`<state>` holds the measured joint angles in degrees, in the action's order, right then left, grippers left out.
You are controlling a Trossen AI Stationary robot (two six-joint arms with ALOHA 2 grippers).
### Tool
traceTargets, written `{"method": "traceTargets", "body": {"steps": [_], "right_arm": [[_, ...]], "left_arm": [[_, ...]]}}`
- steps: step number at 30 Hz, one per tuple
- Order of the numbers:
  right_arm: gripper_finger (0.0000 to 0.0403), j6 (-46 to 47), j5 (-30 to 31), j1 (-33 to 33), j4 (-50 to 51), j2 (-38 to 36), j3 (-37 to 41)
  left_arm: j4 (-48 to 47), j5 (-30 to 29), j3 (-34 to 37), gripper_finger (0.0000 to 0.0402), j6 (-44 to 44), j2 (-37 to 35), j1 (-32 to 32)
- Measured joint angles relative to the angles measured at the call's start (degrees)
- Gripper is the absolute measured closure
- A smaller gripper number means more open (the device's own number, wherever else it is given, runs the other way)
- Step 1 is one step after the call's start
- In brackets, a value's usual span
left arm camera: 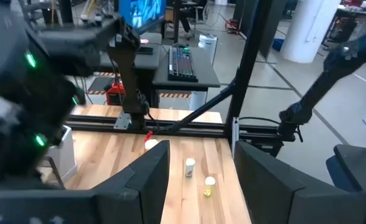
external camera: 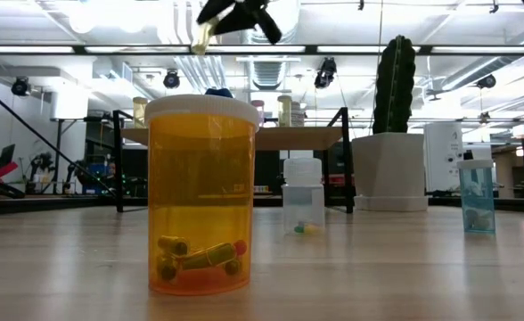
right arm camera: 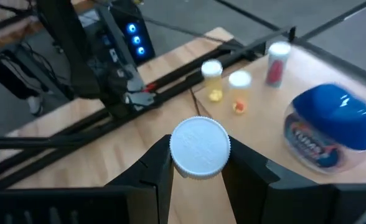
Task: Pick and place medicine bottles onto shelf by color
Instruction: Put the yellow pill bottle on the shelf
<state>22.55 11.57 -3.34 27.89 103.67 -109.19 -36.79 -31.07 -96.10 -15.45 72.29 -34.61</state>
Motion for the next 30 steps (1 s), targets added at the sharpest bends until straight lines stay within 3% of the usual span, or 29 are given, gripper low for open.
{"method": "traceTargets", "body": {"steps": [11,16,30], "right_arm": [[0.0294,3.6,2.4,-1.9,2.4,3.5,0.0],[0.0294,0.2,6.2,-1.9,1.7,4.9,0.0],[0.0294,-5.6,8.7,-3.5,1.2,7.7,0.0]], "left_arm": [[0.1,-1.3,0.0,0.0237,2.4,-1.6,0.0],[0.2,-2.5,0.0,0.0237,2.5,-1.7,0.0],[0.3,-2.9,0.0,0.0237,2.3,-1.6,0.0]]}}
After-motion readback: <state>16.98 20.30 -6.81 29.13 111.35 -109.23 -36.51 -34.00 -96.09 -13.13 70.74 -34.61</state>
